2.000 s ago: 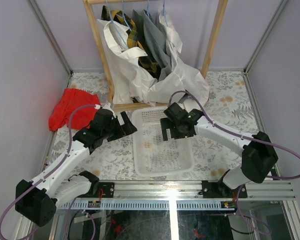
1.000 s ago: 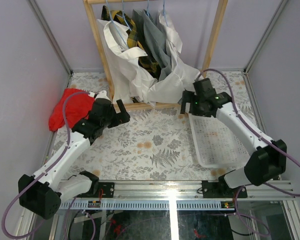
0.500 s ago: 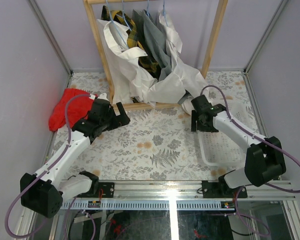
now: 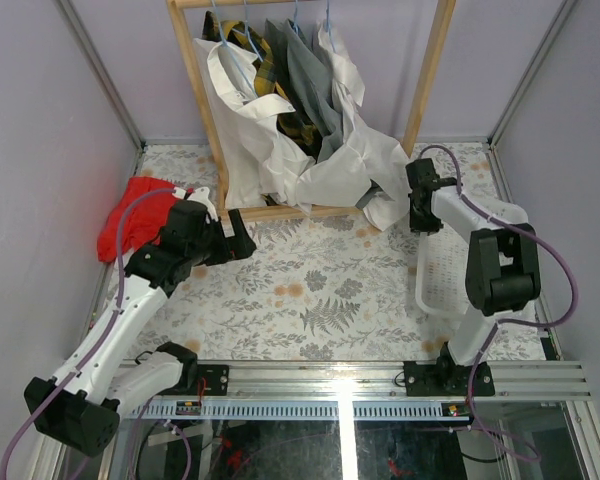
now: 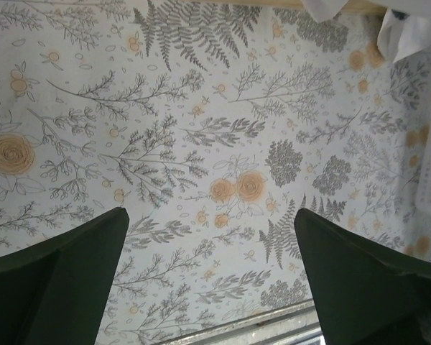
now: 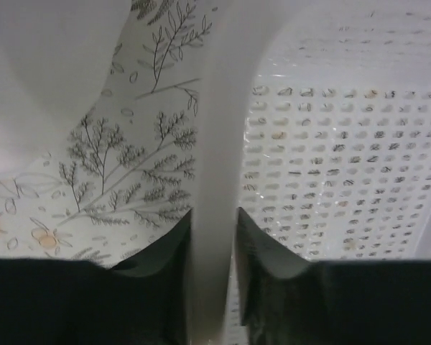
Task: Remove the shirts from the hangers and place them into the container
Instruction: Move the bin to the corner of the board, then pick up the hanger from the clothesline.
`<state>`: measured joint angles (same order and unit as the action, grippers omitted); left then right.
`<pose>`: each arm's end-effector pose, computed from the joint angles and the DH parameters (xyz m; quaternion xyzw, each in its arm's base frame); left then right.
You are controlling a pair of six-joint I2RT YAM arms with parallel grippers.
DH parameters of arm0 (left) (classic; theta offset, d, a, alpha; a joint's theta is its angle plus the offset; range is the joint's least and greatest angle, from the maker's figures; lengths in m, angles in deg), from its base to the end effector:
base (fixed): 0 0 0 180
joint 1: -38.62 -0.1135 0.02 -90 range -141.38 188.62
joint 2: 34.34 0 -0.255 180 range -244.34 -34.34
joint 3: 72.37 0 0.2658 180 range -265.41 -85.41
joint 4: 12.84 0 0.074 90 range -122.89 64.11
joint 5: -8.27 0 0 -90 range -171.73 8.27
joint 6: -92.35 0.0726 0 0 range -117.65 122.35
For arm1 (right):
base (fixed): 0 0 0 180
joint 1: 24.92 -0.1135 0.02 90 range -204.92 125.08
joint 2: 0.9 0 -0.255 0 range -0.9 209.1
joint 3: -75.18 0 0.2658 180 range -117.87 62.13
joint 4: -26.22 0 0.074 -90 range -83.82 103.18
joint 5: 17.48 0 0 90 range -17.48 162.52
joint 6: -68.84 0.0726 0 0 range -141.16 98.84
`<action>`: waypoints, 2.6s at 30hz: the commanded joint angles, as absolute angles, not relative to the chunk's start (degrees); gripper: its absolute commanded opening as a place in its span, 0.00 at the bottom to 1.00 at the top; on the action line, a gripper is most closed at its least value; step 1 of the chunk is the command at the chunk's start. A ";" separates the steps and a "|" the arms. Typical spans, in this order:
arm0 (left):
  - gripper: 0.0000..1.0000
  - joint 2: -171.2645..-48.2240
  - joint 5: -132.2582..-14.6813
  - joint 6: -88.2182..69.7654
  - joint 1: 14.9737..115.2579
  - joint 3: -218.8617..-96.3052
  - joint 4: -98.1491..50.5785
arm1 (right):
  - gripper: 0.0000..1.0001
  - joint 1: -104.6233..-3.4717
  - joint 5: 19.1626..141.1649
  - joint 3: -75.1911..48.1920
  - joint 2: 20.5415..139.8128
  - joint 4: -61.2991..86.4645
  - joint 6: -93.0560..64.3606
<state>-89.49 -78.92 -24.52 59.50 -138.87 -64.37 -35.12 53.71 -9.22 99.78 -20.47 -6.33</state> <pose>0.2293 -0.0913 0.2805 -0.0371 0.9060 -0.1908 0.3760 0.3853 0.0455 0.1624 0.0769 0.9569 -0.1052 0.2595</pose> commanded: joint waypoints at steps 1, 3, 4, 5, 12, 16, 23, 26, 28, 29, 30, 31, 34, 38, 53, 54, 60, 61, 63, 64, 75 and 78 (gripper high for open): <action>1.00 -89.51 -75.67 -21.06 59.41 -139.25 -67.18 | 0.25 -34.04 55.47 -16.68 104.66 -19.94 -11.82; 1.00 -89.36 -75.39 -20.92 59.40 -139.12 -66.99 | 0.24 -33.76 53.51 -19.15 106.82 -21.01 -13.62; 1.00 -89.36 -75.21 -20.85 59.36 -139.13 -66.86 | 0.15 -33.46 53.62 -19.93 107.14 -20.82 -15.86; 1.00 -89.32 -75.05 -20.73 59.36 -139.19 -66.79 | 0.11 -33.20 53.25 -20.40 107.21 -20.57 -17.68; 1.00 -91.01 -73.97 -19.35 59.44 -140.44 -66.31 | 0.04 -29.52 53.74 -27.50 110.43 -20.06 -26.09; 1.00 -91.86 -74.68 -18.73 59.36 -140.79 -66.44 | 0.04 -28.08 56.99 -32.17 115.07 -18.89 -27.94; 1.00 -91.27 -75.29 -19.04 59.41 -140.51 -67.54 | 0.18 -28.07 60.48 -40.84 120.96 -19.59 -30.04; 1.00 -90.14 -76.26 -20.22 59.37 -139.68 -67.49 | 0.49 -28.05 63.26 -41.24 119.15 -21.40 -29.12; 1.00 -89.53 -76.41 -21.15 59.36 -139.24 -67.35 | 0.57 -28.08 63.65 -38.97 115.40 -21.99 -27.01; 1.00 -89.29 -76.49 -21.71 59.38 -139.21 -67.47 | 0.60 -28.08 63.25 -37.32 112.75 -21.75 -25.78; 1.00 -88.94 -76.57 -22.19 59.36 -139.29 -67.66 | 0.66 -28.08 62.94 -35.44 108.72 -21.46 -24.64; 1.00 -88.54 -76.53 -22.76 59.37 -139.46 -67.75 | 0.71 -28.08 62.90 -33.71 105.99 -21.13 -23.09; 1.00 -86.77 -77.14 -24.72 59.38 -139.26 -67.65 | 0.79 -28.08 65.35 -29.69 97.95 -20.79 -19.71; 1.00 -85.25 -78.31 -26.06 59.36 -139.72 -67.77 | 0.82 -28.07 77.07 -29.94 90.86 -22.11 -13.17; 1.00 -83.46 -80.26 -27.83 59.37 -142.15 -70.14 | 0.80 -43.54 82.31 -49.50 87.40 -19.24 4.99; 1.00 -83.27 -80.09 -27.94 59.38 -142.11 -70.18 | 0.79 -44.36 81.34 -50.94 87.95 -19.53 4.98; 1.00 -83.50 -79.28 -28.06 59.36 -142.22 -70.10 | 0.76 -47.82 77.72 -56.31 92.86 -17.95 5.64; 1.00 -83.48 -78.93 -28.06 59.42 -142.32 -70.21 | 0.74 -47.98 76.65 -57.89 93.91 -19.06 5.79; 1.00 -83.20 -78.54 -28.14 59.37 -142.21 -70.47 | 0.72 -48.13 76.14 -61.35 97.90 -20.65 6.02; 1.00 -82.94 -78.53 -28.02 59.36 -142.04 -70.73 | 0.71 -48.50 76.13 -63.55 99.42 -21.42 6.11; 1.00 -82.89 -84.05 -27.13 59.40 -143.58 -74.14 | 0.40 -50.93 61.85 -75.38 108.35 -22.83 3.99; 1.00 -82.20 -84.83 -27.18 59.34 -143.28 -74.39 | 0.29 -50.95 57.03 -74.09 106.19 -21.58 2.40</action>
<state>-83.22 -82.62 -27.45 59.50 -141.36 -73.40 -50.90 66.89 -72.71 110.47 -23.71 4.53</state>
